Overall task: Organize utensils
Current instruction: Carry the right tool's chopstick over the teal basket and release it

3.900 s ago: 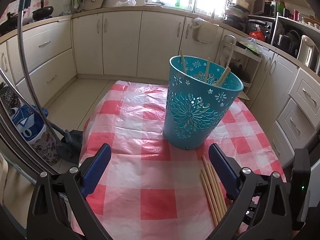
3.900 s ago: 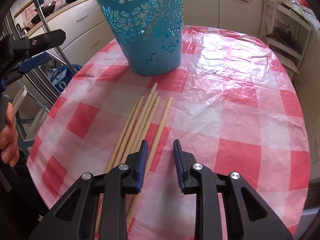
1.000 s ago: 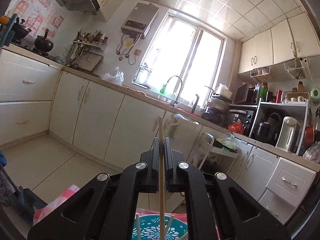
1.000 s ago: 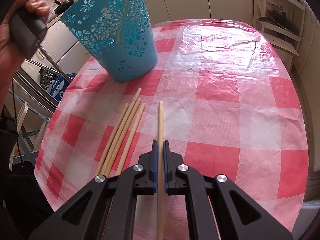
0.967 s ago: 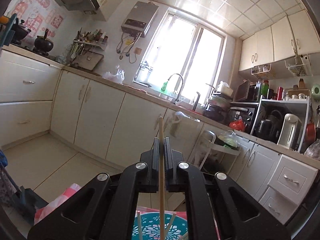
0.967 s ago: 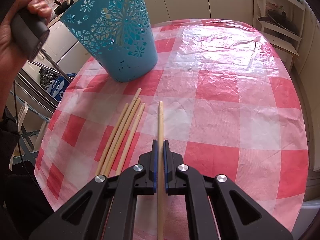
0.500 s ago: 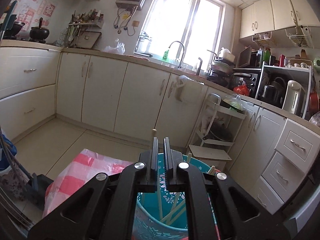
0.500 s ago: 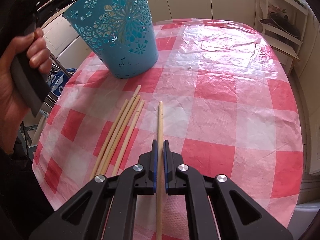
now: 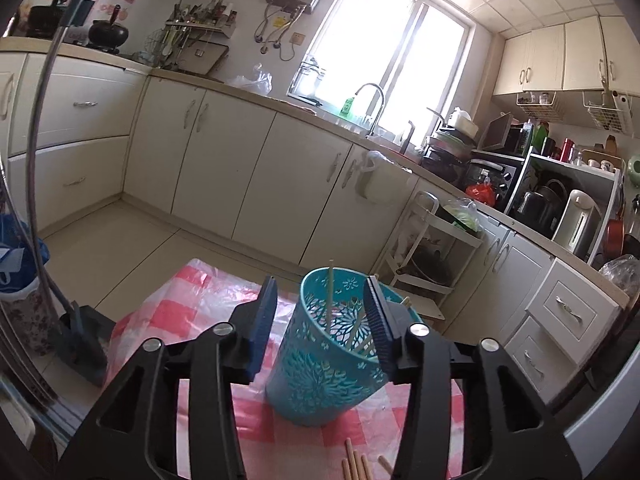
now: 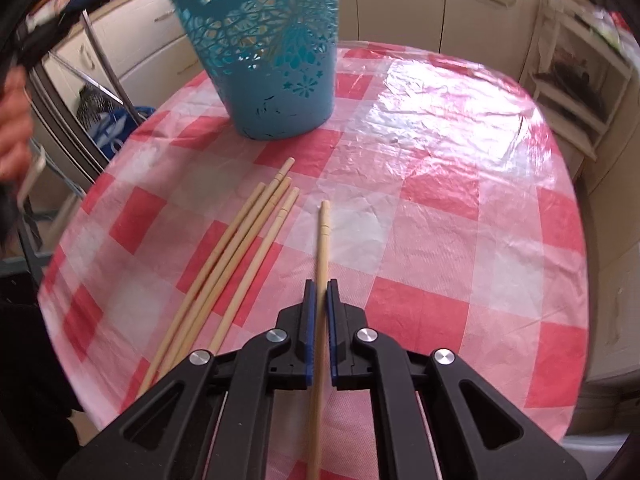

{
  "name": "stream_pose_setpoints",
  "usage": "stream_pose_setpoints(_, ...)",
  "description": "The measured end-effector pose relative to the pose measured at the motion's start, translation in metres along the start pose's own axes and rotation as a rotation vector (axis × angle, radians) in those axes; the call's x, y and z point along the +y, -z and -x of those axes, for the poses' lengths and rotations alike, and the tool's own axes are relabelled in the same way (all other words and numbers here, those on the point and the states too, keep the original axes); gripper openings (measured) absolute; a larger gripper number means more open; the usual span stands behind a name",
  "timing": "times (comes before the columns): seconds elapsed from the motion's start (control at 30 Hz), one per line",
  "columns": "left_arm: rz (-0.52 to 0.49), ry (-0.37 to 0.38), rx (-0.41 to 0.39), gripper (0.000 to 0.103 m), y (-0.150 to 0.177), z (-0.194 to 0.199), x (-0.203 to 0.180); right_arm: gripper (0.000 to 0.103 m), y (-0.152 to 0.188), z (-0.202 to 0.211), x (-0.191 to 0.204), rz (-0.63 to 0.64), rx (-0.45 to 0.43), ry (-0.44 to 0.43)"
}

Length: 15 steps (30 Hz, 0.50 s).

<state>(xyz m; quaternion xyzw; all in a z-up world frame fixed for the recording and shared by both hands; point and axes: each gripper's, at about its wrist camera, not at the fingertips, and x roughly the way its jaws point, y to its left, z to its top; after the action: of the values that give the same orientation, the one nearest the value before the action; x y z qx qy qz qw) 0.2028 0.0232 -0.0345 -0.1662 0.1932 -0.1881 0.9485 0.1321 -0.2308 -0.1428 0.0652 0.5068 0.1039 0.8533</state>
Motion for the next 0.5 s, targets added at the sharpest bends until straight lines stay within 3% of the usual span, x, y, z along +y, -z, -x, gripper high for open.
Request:
stream_pose_setpoints(0.17, 0.020, -0.040, 0.084, 0.059, 0.002, -0.007, 0.009, 0.006, -0.005, 0.031, -0.049, -0.260, -0.127, -0.269)
stream_pose_setpoints(0.37, 0.040, -0.042, 0.111, 0.071, -0.004, -0.009, 0.016, 0.006, -0.022, 0.078, -0.056, -0.320, -0.334, -0.440)
stream_pose_setpoints(0.5, 0.057, -0.050, 0.120, 0.074, -0.007, -0.006, 0.022, 0.006, -0.056, 0.109, -0.037, -0.293, -0.482, -0.517)
